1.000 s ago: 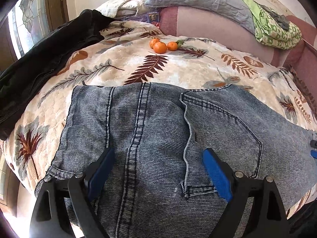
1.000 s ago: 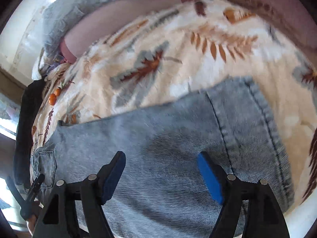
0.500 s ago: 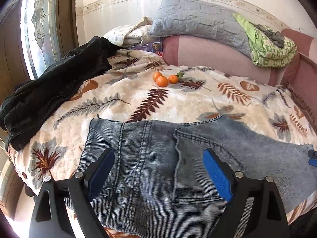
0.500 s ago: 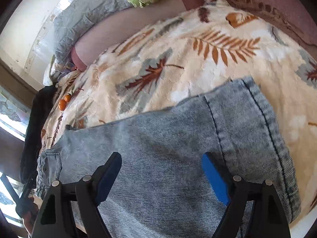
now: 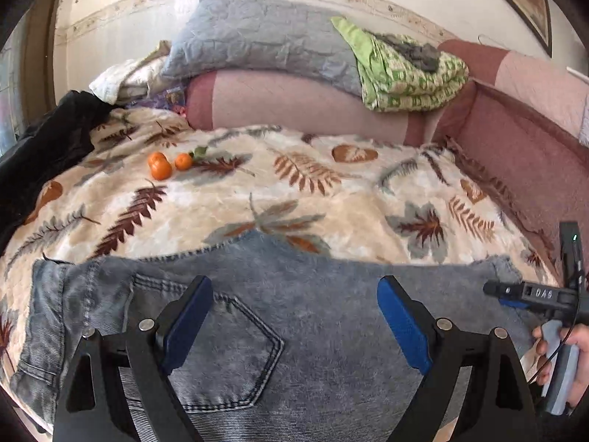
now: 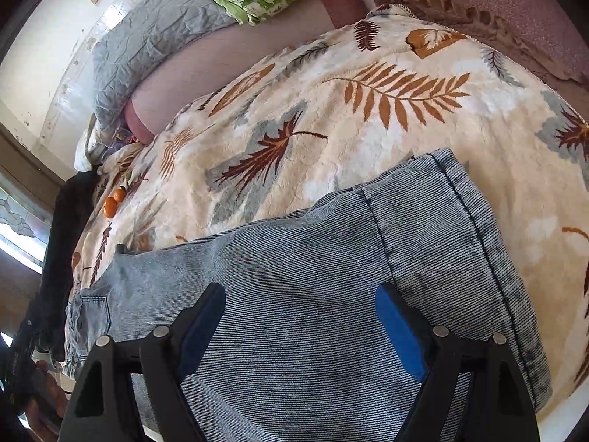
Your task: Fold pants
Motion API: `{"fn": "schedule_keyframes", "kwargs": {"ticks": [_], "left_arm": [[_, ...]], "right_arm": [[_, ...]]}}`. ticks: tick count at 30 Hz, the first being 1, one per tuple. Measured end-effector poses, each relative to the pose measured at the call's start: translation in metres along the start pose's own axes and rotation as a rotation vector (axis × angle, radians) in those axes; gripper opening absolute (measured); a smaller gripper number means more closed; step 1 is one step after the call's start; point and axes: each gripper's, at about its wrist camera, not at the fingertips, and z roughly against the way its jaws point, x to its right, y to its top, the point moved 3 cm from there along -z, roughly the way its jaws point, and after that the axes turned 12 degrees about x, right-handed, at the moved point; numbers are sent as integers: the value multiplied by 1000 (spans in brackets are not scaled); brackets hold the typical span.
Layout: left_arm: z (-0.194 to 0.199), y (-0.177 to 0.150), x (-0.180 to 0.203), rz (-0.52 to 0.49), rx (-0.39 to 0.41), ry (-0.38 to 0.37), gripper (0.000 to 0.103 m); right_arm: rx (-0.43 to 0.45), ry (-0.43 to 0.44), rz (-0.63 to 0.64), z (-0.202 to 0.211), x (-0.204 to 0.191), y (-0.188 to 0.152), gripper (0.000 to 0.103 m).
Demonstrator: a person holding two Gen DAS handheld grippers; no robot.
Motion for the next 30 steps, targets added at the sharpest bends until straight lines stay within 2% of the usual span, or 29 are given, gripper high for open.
{"fn": "schedule_keyframes", "kwargs": {"ticks": [3,5,8,10,13,17,30], "left_arm": [[-22,-33,-8,-2,-114,8,91],[-31,-47,-19,38,-182,16,91],[-28,-49,-19,29,-173,-11,92],[-27,-55,-12,-45,-164,-5,93],[-25,-65,1,-166,-179,13,102],[-23,-65,-3,-152,-194,-10,102],[-19,-65,1,-184,-211,-16,103]], "right_arm": [[3,-29,39,-2,-6,-2,90],[3,-51,71,-5,-11,-4,93],[0,-88,117,-10,-18,-7,99],[-3,-113,139,-14,-23,-8,102],[-5,-163,175,-19,-29,-10,103],[-5,-194,184,-23,-32,-11,103],[5,-194,184,-19,-32,-14,103]]}}
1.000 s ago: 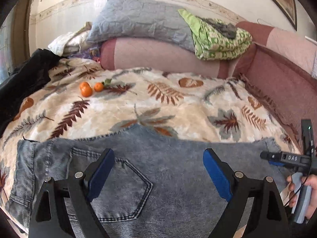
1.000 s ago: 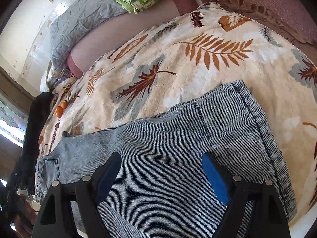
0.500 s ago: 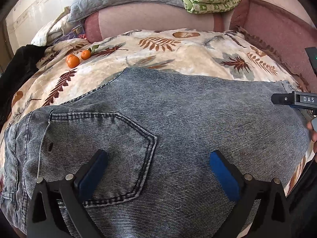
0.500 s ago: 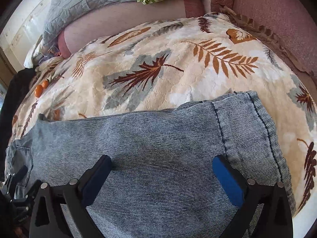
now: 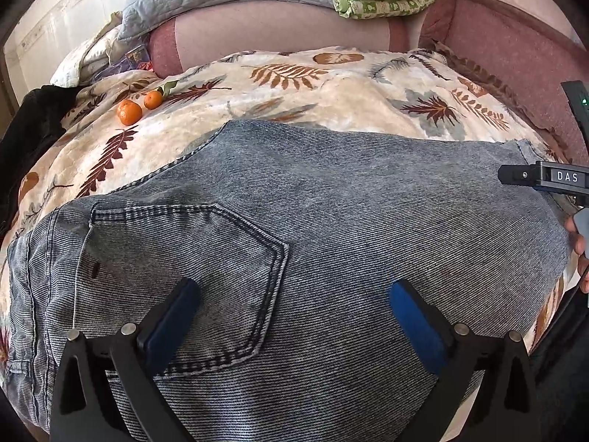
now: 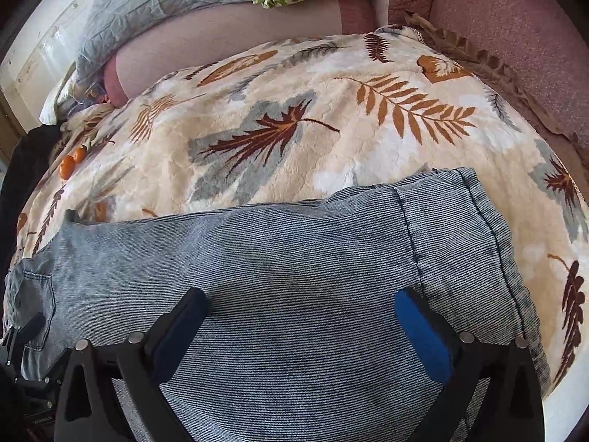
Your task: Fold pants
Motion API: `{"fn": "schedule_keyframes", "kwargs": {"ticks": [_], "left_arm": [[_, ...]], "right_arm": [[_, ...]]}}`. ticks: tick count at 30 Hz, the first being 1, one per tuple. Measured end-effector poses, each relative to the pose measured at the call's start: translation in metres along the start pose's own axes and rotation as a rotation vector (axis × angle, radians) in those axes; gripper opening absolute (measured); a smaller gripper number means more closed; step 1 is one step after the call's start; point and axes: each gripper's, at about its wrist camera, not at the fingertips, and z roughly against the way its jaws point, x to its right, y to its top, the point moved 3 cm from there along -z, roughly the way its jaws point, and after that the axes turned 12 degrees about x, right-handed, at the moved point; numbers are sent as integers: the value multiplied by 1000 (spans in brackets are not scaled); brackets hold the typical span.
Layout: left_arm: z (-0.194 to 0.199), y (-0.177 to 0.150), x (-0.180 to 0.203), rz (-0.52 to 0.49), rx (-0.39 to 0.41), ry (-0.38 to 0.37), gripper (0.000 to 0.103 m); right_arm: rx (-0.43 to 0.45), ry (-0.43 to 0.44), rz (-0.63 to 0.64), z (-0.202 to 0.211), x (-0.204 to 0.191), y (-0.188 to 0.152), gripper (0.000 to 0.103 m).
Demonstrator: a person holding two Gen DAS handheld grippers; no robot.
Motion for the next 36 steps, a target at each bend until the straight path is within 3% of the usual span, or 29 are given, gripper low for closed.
{"fn": "schedule_keyframes", "kwargs": {"ticks": [4,7,10,14,19,28,30,33,36], "left_arm": [[29,15,-16,163,137,-85,103],[38,23,-23,200,194,-80,103],[26,20,-26,247,143,-95,103],[9,12,-26,300,56,-127,103],[8,9,-20,260,58,-98,103],[11,10,-24,287,74,-108,103],[12,10,-25,293,77,-112,103],[14,11,-28,313,87,-117,103],[17,12,-32,339,93,-124,103]], "right_arm": [[35,28,-61,8,6,4,103],[109,28,-101,22,14,12,103],[146,34,-120,29,17,17,103],[50,23,-127,12,18,10,103],[16,-1,-27,4,5,2,103],[29,19,-70,8,10,5,103],[52,17,-79,12,11,7,103],[154,17,-125,31,21,17,103],[218,16,-224,47,42,20,103]]}}
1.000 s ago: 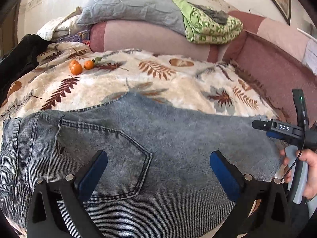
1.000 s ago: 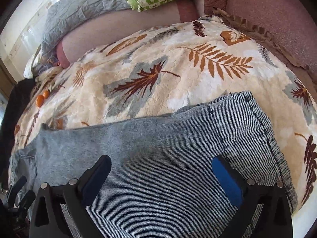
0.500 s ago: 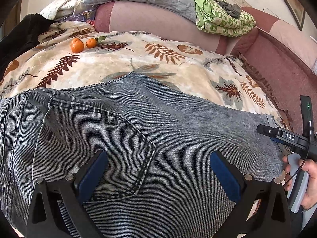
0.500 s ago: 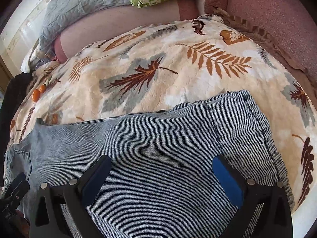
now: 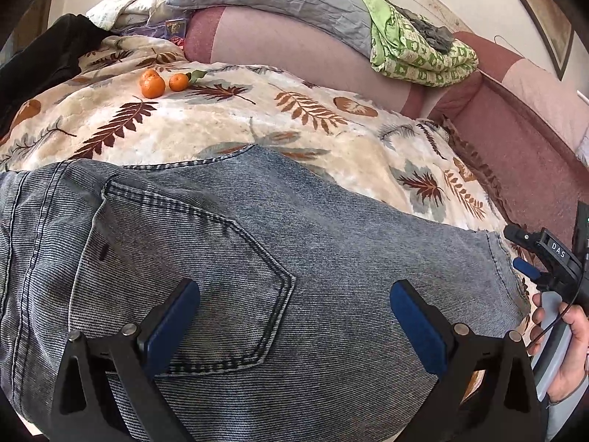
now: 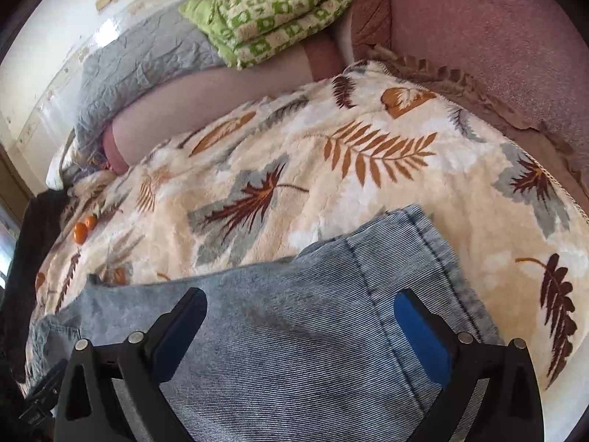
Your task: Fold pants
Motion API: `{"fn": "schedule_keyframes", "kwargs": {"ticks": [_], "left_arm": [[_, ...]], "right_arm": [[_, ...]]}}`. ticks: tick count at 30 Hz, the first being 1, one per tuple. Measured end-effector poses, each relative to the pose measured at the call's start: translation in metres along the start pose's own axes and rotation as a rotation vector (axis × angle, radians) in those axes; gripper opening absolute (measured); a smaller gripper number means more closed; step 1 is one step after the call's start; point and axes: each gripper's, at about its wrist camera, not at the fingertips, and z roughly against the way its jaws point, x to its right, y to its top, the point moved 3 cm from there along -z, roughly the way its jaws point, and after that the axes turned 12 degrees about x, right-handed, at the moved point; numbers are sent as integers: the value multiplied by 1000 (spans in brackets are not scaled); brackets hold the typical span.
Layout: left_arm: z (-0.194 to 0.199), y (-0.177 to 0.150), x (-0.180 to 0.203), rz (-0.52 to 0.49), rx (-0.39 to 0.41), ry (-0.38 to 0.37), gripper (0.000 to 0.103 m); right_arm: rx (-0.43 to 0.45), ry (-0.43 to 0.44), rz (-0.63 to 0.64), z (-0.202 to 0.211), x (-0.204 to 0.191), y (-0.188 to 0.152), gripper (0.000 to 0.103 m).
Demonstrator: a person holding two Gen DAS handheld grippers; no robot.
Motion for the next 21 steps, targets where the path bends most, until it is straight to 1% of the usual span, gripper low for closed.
{"fn": "schedule_keyframes", "kwargs": {"ticks": [3,7,11,14,18,21], "left_arm": [[0,1,0,20,-3,-10,103],[0,3,0,52,-6,-25,103],[-1,4,4,56,-3,-30,103],[-1,3,6,40,0,-26,103],[-2,1,4,30,-4,-13,103],[-2,0,2,29,-5,-5,103]], "right_arm": [[-1,-24,-95,7,25,0,103],[-13,-80,-108,11,49,0,103],[-30,-80,-150,14,66,-2,103],[-29,-69,-153,16,65,-5,103],[-44,-70,-100,12,53,-8,103],[-52,-56,-73,9,45,-11,103]]}}
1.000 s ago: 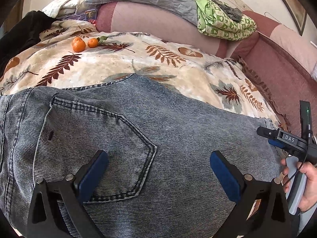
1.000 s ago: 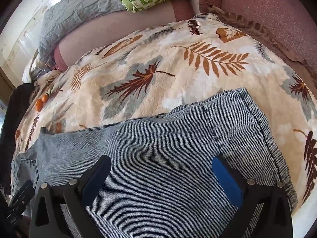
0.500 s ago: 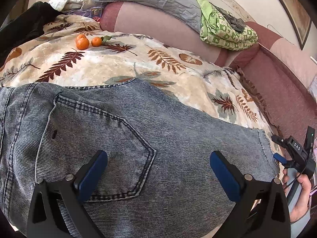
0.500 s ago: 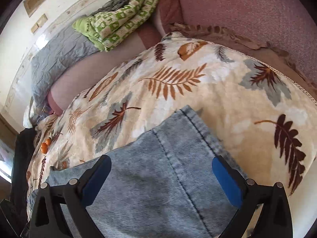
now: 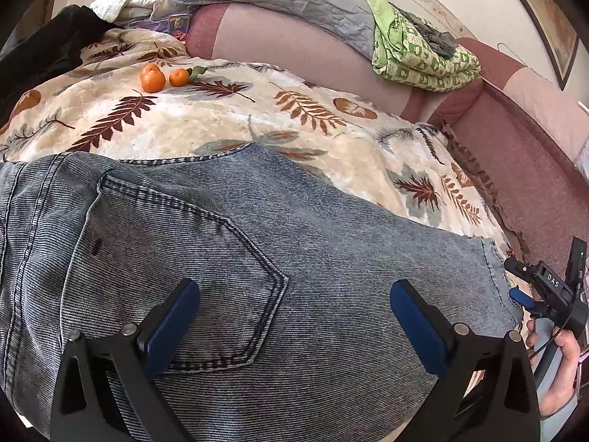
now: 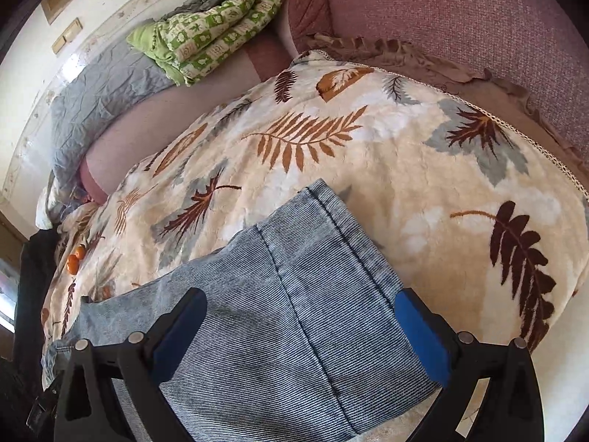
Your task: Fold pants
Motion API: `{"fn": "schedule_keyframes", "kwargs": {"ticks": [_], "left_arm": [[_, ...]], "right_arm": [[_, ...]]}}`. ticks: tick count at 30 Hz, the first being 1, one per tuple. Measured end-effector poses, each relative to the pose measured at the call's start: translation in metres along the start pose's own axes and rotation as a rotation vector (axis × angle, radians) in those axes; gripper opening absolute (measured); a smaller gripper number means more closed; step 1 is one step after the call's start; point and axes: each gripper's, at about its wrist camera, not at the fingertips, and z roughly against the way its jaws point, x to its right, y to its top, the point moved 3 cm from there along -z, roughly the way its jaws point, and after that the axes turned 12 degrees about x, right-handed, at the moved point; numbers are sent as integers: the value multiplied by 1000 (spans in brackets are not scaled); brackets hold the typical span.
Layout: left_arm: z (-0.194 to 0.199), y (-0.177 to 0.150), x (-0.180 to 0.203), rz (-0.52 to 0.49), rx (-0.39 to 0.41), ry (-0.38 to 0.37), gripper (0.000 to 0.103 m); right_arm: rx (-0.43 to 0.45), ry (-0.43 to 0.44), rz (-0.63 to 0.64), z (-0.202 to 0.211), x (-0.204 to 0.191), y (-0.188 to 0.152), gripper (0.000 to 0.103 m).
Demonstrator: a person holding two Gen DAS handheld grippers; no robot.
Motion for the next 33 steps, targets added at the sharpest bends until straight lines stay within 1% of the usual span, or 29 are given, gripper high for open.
{"fn": "schedule_keyframes", "kwargs": {"ticks": [4,18,33], "left_arm": [[0,-1,0,-12,-1,5,103],[1,0,0,0,-2,3,103],[1,0,-1,-1,-1,8,103]], "right_arm": [[-18,13,17,-5,-7,-4,103],[-21,-5,40,-6,-10,-5,103],[-25,24,-3,-4,-5,-3,103]]}}
